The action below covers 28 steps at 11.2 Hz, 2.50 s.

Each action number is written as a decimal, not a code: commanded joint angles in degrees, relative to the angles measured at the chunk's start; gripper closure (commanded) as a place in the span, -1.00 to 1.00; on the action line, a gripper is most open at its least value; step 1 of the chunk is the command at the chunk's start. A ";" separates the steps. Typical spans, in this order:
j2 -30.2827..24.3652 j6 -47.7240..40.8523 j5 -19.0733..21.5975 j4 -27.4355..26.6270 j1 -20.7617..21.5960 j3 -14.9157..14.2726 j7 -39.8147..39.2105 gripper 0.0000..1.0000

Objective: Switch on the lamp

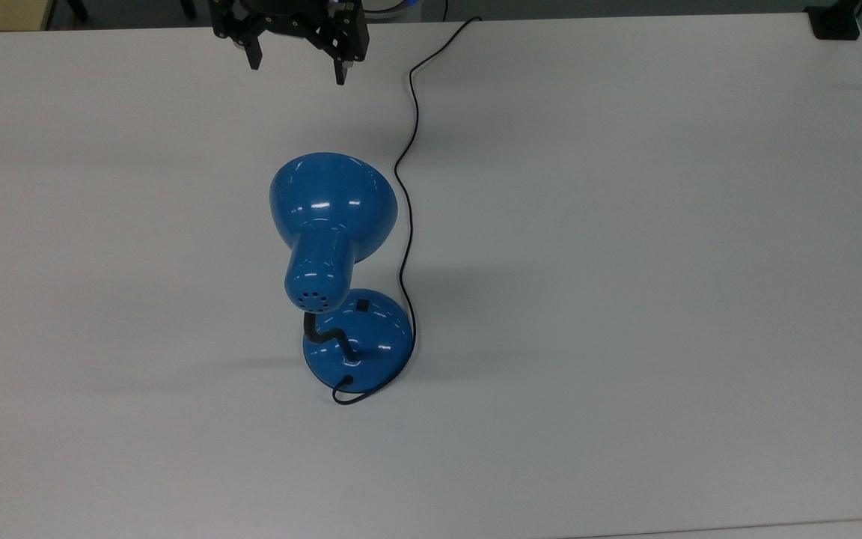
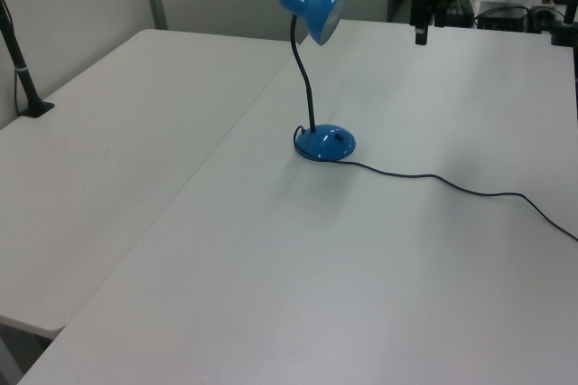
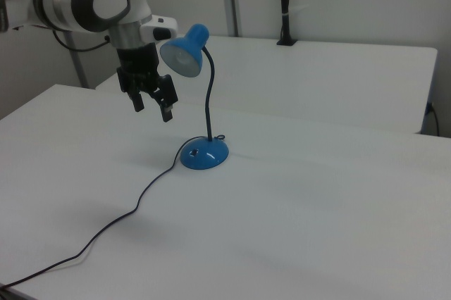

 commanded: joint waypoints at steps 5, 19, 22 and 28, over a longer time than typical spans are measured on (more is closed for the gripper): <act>1.77 -1.06 -0.79 2.03 0.85 0.01 -0.57 -1.00; 10.01 21.22 1.49 -2.71 4.18 0.27 -5.94 1.00; 11.51 39.77 2.29 -10.44 4.98 0.18 -2.60 1.00; 19.77 51.31 1.58 -9.67 5.24 0.09 1.18 1.00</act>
